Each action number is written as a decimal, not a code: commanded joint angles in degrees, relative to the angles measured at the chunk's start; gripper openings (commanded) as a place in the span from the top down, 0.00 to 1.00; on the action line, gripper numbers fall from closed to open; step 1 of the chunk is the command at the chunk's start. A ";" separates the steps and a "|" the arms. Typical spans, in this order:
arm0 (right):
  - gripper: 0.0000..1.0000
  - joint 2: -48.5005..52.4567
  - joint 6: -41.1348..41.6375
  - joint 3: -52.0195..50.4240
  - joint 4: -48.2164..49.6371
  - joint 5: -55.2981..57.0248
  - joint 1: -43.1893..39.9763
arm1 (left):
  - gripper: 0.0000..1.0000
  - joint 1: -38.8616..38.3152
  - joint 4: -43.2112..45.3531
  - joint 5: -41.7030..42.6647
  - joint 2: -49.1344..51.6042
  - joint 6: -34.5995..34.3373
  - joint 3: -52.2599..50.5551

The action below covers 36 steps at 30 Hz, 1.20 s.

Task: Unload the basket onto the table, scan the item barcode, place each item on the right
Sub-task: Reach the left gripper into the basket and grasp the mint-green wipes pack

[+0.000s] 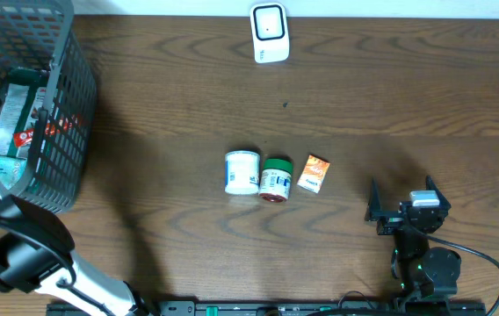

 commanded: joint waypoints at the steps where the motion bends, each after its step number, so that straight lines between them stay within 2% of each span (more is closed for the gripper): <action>1: 0.01 -0.07 -0.35 -0.07 -0.24 0.15 -0.79 | 0.23 0.20 -0.74 0.70 3.67 -0.48 0.83; 6: 0.01 -0.07 -0.35 -0.07 -0.24 0.15 -0.79 | 0.23 0.37 -0.63 0.70 7.69 -0.46 0.81; 8: 0.01 -0.07 -0.35 -0.07 -0.24 0.15 -0.79 | 0.17 0.44 -0.66 0.68 8.59 -0.39 0.81; 11: 0.01 -0.07 -0.35 -0.07 -0.24 0.15 -0.79 | 0.16 0.46 -0.68 0.68 10.36 1.97 0.81; 16: 0.01 -0.07 -0.35 -0.07 -0.24 0.15 -0.79 | 0.16 0.46 -1.27 0.68 12.33 1.90 0.52; 21: 0.01 -0.07 -0.35 -0.07 -0.24 0.15 -0.79 | 0.16 1.05 -1.03 -1.92 14.03 -1.51 -1.42; 27: 0.01 -0.07 -0.35 -0.07 -0.24 0.15 -0.79 | 0.16 3.08 3.54 -2.32 14.08 -4.07 -7.52; 32: 0.01 -0.07 -0.35 -0.07 -0.24 0.15 -0.79 | 0.16 4.04 11.23 -2.29 14.08 -4.17 -15.47; 33: 0.01 -0.07 -0.35 -0.07 -0.24 0.15 -0.79 | 0.21 4.04 11.76 -2.29 14.08 -4.17 -16.24; 35: 0.01 -0.07 -0.35 -0.07 -0.24 0.15 -0.79 | 0.48 4.04 12.07 -2.10 14.08 -4.17 -16.72; 36: 0.01 -0.07 -0.35 -0.07 -0.24 0.15 -0.79 | 0.53 4.04 12.02 -2.08 13.86 -4.17 -16.48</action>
